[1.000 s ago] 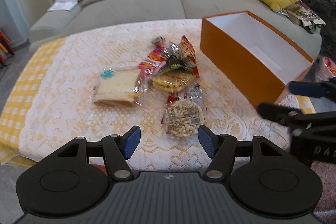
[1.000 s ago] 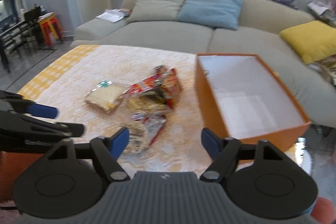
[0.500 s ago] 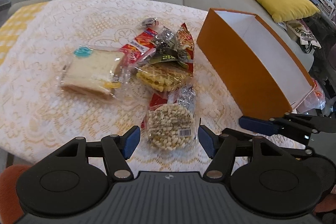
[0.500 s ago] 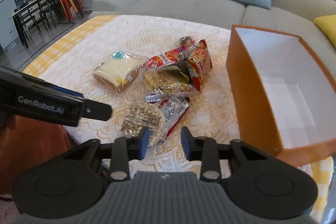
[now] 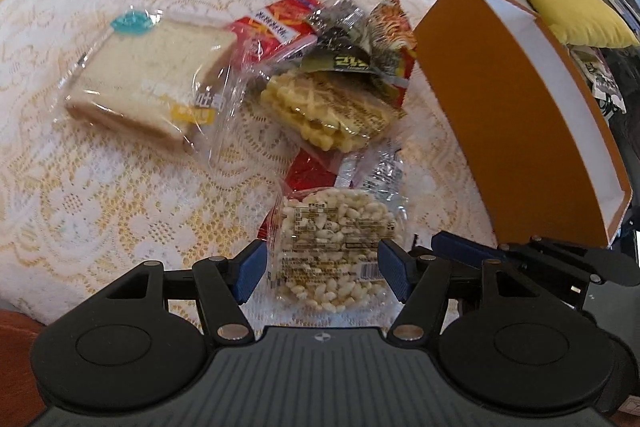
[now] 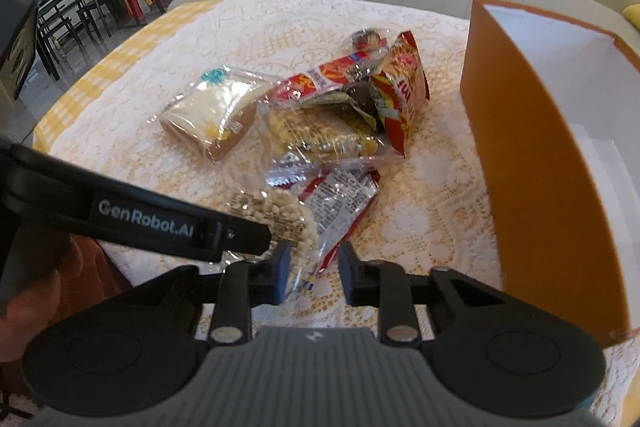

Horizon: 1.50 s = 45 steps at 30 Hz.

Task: Organize snacks
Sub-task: 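Grasp the clear peanut bag with the left gripper while the right gripper reaches for the yellow puff bag, then lift the peanut bag with the left gripper while the right gripper grasps the yellow puff bag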

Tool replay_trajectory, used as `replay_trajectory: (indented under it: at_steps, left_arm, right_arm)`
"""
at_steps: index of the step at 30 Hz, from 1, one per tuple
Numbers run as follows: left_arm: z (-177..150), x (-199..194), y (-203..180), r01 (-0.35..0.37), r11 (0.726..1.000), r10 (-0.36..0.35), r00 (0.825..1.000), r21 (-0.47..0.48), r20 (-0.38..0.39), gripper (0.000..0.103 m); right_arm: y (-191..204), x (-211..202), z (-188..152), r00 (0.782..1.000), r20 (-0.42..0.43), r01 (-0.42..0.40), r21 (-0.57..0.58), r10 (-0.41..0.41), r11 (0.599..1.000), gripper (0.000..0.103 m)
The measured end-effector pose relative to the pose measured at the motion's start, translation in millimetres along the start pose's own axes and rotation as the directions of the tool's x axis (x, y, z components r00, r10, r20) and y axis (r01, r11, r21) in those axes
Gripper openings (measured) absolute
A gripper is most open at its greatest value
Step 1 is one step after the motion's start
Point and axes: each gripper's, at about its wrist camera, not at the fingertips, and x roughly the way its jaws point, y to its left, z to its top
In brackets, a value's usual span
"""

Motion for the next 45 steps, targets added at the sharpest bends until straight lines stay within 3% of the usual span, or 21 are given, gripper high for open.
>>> replay_trajectory:
  at_steps: [2, 7, 11, 18, 24, 29, 31, 37, 40, 45]
  left_arm:
    - [0.5, 7.4, 1.2, 0.001, 1.0, -0.001, 1.0, -0.001, -0.017, 0.075]
    - [1.1, 20.1, 6.1, 0.038, 0.999, -0.039, 0.999, -0.019, -0.037, 0.087]
    - [1.6, 28.7, 9.0, 0.084, 0.995, -0.087, 0.994, -0.045, -0.068, 0.087]
    - [-4.2, 14.8, -2.7, 0.089, 0.996, -0.089, 0.995, -0.008, -0.054, 0.05]
    - [-6.5, -6.7, -5.3, 0.102, 0.995, -0.102, 0.995, -0.017, -0.008, 0.027]
    - [-2.8, -32.2, -12.2, 0.073, 0.997, -0.074, 0.996, 0.02, 0.05, 0.024]
    - [0.5, -42.0, -12.7, 0.064, 0.998, -0.065, 0.995, 0.018, 0.071, 0.024]
    - [13.3, -57.0, 3.9, 0.037, 0.999, -0.033, 0.991, -0.028, 0.132, 0.025]
    - [16.4, -61.7, 9.0, 0.029, 0.998, -0.021, 0.987, -0.05, 0.161, 0.025]
    - [16.9, -77.1, 18.1, 0.003, 0.998, 0.012, 0.977, -0.068, 0.213, 0.024]
  right_arm:
    - [-3.4, 6.9, -1.1, 1.0, -0.025, 0.013, 0.014, -0.012, 1.0, 0.014]
    - [-12.0, 18.0, -4.0, 0.999, -0.053, -0.007, 0.059, 0.01, 0.998, 0.013]
    - [-14.4, 24.2, -5.0, 0.998, -0.057, -0.006, 0.067, 0.009, 0.998, 0.013]
    - [-16.3, 27.7, -5.3, 0.998, -0.055, -0.012, 0.057, 0.015, 0.998, 0.013]
    - [-13.8, 21.8, -3.5, 0.999, -0.04, -0.018, 0.044, 0.02, 0.999, 0.014]
    - [-3.1, 9.5, 3.4, 1.0, 0.025, 0.015, -0.071, -0.013, 0.997, 0.021]
    - [3.0, 6.9, 7.8, 0.998, 0.057, 0.037, -0.149, -0.029, 0.988, 0.031]
    - [26.9, 15.7, 16.7, 0.991, 0.116, 0.103, -0.409, -0.06, 0.907, 0.048]
    - [40.9, 27.0, 17.9, 0.986, 0.146, 0.149, -0.539, -0.082, 0.829, 0.056]
    - [60.0, 44.3, 16.2, 0.971, 0.209, 0.231, -0.685, -0.118, 0.691, 0.056]
